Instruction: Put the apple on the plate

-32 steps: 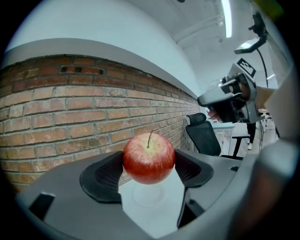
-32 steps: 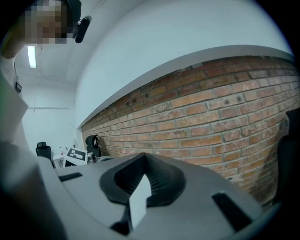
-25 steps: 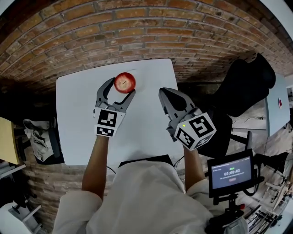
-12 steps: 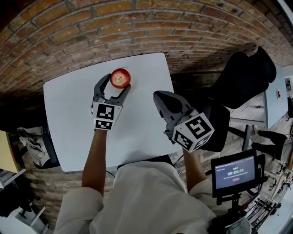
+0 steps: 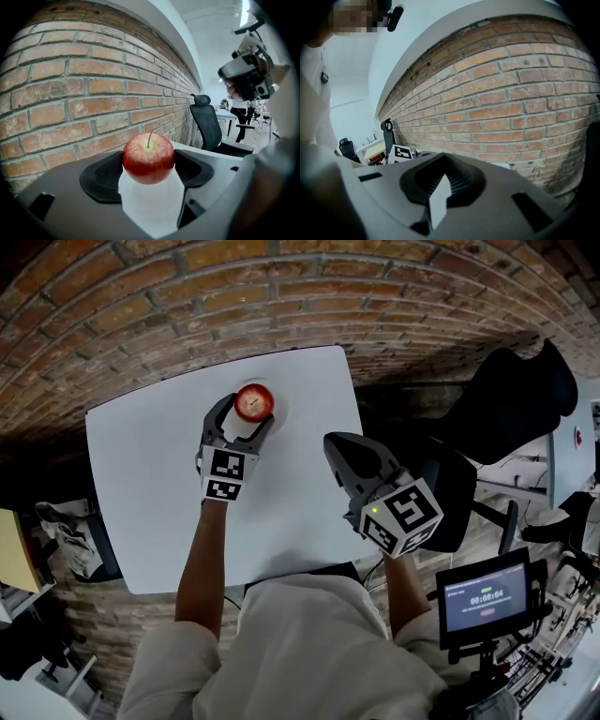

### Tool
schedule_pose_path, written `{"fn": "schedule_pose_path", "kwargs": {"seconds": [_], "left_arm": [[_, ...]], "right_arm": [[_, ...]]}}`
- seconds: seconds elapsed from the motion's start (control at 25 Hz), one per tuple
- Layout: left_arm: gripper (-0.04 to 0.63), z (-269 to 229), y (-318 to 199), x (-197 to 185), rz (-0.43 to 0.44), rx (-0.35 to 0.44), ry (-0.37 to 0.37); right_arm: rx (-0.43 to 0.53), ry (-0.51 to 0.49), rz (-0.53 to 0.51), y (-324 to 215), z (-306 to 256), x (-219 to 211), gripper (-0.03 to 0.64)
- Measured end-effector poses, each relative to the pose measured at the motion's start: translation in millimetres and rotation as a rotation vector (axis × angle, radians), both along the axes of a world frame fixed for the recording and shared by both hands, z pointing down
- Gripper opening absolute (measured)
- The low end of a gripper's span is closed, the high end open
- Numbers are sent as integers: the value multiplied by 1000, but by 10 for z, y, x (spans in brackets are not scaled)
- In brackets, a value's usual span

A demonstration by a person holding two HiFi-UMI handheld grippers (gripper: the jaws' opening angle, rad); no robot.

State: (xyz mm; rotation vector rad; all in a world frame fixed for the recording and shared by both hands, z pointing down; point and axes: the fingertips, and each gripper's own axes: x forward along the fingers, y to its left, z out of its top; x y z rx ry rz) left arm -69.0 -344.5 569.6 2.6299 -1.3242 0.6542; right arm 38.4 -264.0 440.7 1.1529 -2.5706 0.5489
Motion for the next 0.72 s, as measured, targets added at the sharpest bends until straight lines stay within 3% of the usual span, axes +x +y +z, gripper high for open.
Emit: {"fn": "schedule_pose_path", "kwargs": {"seconds": [0.72], "left_arm": [[353,785,-209,25,-22,-147,-15]], "right_arm": [[-110,19,-15,-159,515,41,3]]}}
